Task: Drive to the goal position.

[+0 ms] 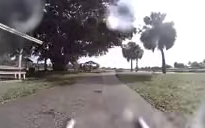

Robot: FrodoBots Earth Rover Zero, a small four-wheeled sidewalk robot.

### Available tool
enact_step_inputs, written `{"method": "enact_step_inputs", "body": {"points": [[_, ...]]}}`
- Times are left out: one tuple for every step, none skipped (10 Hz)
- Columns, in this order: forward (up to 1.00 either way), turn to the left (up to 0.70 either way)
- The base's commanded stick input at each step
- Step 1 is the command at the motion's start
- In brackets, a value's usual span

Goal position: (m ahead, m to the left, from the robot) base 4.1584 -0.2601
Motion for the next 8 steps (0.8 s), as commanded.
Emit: {"method": "enact_step_inputs", "body": {"points": [[0.84, 0.03], [0.84, 0.03], [0.84, 0.03], [0.84, 0.03], [0.84, 0.03], [0.84, 0.03], [0.84, 0.03], [0.84, 0.03]]}}
